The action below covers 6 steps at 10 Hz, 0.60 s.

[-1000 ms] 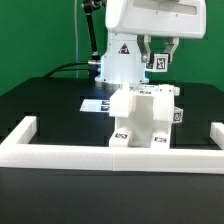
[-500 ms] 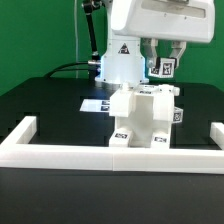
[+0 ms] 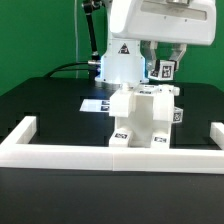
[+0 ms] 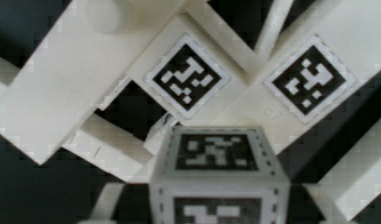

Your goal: Assemble chair

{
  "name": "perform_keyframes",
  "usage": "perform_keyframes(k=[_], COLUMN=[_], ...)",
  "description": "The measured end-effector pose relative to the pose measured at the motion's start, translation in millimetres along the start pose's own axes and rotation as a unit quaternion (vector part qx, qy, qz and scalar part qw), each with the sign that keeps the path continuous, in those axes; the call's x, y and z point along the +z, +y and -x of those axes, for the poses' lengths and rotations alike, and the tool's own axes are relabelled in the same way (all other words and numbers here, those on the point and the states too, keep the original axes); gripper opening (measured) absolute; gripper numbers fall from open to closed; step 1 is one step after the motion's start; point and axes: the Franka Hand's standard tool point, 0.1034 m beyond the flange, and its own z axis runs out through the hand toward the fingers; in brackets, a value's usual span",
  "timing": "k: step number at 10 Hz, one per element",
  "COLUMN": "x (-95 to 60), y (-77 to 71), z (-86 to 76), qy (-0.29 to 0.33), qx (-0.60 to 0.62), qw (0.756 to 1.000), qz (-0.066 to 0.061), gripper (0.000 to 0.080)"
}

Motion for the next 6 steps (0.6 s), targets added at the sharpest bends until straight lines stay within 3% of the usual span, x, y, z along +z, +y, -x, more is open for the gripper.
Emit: perform_keyframes(k=[6], x=[2.6], y=[-5.5], z=[0.1], qy=[-0.007], qx=[0.003], qw=[1.000], qz=[-0.006], gripper=[0.0288])
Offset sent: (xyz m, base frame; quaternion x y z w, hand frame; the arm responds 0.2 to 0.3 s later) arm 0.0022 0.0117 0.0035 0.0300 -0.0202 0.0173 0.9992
